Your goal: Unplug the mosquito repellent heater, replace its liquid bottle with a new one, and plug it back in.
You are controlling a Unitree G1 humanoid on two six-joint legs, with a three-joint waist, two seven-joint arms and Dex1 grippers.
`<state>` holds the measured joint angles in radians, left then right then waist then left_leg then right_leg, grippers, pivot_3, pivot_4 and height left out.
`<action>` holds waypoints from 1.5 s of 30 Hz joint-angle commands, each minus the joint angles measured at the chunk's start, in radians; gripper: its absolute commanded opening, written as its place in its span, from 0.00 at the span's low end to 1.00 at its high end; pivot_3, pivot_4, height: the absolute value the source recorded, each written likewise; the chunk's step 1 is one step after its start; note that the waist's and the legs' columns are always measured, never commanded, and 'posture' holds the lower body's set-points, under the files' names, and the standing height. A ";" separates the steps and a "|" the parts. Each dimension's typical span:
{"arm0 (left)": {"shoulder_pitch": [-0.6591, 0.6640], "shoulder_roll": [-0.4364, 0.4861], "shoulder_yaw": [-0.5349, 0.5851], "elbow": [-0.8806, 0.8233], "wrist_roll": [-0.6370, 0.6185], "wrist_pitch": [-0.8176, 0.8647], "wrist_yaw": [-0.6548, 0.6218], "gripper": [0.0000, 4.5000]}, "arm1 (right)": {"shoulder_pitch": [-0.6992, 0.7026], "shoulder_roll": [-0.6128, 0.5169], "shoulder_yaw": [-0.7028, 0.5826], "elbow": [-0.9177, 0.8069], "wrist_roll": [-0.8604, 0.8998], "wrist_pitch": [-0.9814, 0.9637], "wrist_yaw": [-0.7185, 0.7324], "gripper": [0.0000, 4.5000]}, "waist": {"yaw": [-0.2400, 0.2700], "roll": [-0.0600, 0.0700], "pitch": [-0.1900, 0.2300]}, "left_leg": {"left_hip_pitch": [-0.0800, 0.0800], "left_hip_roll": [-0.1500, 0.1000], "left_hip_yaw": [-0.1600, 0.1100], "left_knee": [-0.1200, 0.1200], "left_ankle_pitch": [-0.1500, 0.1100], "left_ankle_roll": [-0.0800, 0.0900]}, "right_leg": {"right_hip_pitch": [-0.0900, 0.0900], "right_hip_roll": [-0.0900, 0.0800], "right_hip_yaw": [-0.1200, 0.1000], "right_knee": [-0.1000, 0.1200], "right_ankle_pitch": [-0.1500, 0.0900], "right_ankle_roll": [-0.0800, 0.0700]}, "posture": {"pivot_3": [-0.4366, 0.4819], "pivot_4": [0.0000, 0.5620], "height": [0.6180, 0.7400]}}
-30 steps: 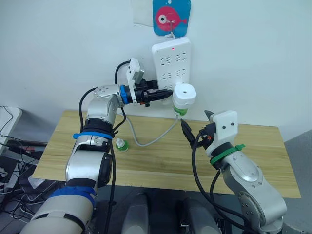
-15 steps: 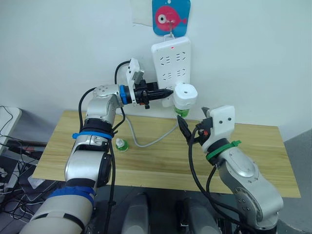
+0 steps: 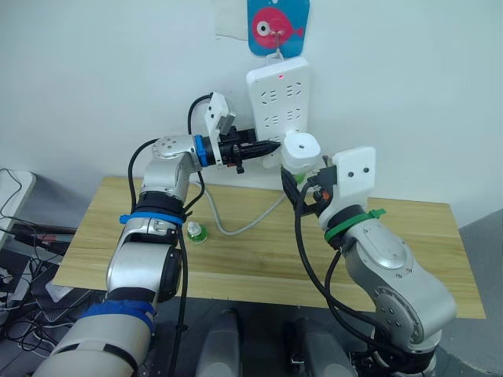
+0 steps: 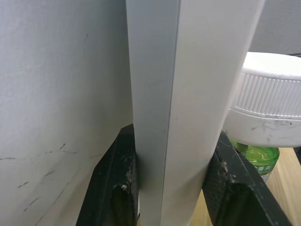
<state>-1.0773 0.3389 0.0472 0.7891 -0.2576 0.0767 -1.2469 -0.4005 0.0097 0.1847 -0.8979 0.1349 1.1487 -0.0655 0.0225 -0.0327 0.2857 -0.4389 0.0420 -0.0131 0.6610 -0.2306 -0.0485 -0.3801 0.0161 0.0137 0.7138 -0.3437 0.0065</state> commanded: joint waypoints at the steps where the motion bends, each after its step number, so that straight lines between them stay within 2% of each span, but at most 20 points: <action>1: -0.017 -0.006 0.008 0.006 0.003 -0.011 0.047 0.29 | -0.035 0.008 -0.014 -0.039 -0.011 0.012 -0.012 1.00 | 0.000 0.000 0.000 | 0.000 0.000 0.000 0.000 0.000 0.000 | 0.000 0.000 0.000 0.000 0.000 0.000 | 0.56 0.56 1.00; 10: -0.019 -0.011 0.006 0.021 0.007 -0.032 0.051 0.29 | -0.106 0.037 -0.027 -0.006 -0.020 0.038 -0.033 1.00 | 0.000 0.000 0.000 | 0.000 0.000 0.000 0.000 0.000 0.000 | 0.000 0.000 0.000 0.000 0.000 0.000 | 0.55 0.56 1.00; 19: -0.031 -0.011 0.004 0.037 0.007 -0.044 0.046 0.29 | -0.070 0.036 0.008 0.037 -0.050 -0.006 -0.040 1.00 | -0.001 0.000 0.000 | -0.001 0.000 -0.001 0.000 0.000 0.001 | 0.000 0.000 0.000 0.000 0.000 0.000 | 0.55 0.54 1.00; 45: -0.038 -0.005 0.000 0.032 0.007 -0.047 0.033 0.29 | -0.027 0.079 -0.002 0.133 -0.037 -0.150 -0.025 1.00 | -0.001 0.000 0.000 | -0.001 -0.001 -0.001 0.000 0.001 0.001 | 0.000 0.000 -0.001 0.000 0.000 0.000 | 0.56 0.55 1.00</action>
<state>-1.0860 0.3294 0.0462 0.8277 -0.2555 0.0196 -1.2356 -0.4299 0.0807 0.1806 -0.7402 0.0988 1.0281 -0.0899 0.0214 -0.0327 0.2861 -0.4400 0.0413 -0.0141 0.6608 -0.2300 -0.0473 -0.3803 0.0159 0.0131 0.7136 -0.3437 0.0065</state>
